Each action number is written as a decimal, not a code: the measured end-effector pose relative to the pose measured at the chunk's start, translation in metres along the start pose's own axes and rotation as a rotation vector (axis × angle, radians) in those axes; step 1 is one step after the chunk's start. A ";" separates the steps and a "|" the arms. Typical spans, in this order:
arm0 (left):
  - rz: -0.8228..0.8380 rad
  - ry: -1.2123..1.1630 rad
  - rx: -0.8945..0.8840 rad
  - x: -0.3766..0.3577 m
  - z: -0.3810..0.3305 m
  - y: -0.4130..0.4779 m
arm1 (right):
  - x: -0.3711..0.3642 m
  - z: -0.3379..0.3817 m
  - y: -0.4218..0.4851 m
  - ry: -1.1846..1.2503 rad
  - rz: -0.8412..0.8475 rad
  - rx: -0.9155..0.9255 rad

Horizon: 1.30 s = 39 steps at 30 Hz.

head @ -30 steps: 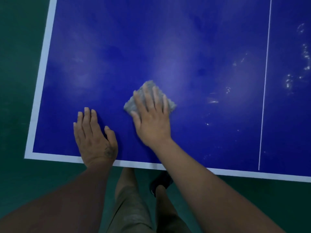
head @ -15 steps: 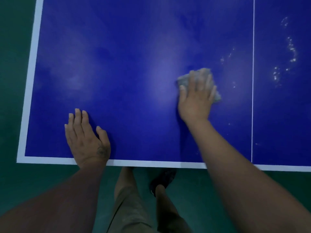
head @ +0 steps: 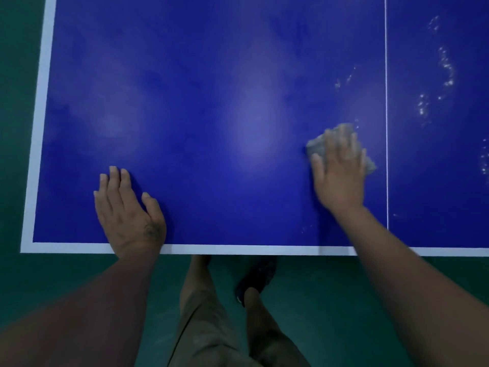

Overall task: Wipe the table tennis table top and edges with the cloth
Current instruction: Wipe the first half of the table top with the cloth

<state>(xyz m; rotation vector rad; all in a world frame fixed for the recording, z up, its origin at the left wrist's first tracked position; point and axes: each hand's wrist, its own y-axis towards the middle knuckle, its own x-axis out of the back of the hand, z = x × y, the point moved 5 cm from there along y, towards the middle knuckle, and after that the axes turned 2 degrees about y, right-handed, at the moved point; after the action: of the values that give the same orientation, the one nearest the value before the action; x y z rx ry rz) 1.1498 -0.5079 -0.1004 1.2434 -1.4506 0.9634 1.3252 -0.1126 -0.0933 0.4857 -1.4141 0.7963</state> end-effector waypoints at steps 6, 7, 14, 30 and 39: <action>0.018 0.017 -0.002 0.007 -0.007 0.000 | -0.002 0.048 -0.017 0.023 -0.009 -0.093; 0.020 0.019 0.001 0.008 -0.008 0.000 | -0.007 0.075 -0.030 0.026 0.000 -0.013; 0.054 0.048 0.043 0.006 -0.020 -0.006 | -0.035 0.106 -0.131 0.090 0.051 0.383; 0.126 0.076 -0.172 -0.041 -0.162 -0.068 | -0.014 -0.016 -0.113 0.068 0.008 -0.179; 0.059 0.038 -0.187 -0.042 -0.164 -0.069 | -0.022 0.037 -0.065 0.089 -0.039 0.278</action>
<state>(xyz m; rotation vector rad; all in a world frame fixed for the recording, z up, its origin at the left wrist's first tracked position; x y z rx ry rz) 1.2462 -0.3526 -0.1055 1.0460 -1.5178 0.8649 1.3485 -0.1869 -0.1004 0.6812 -1.2138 0.9770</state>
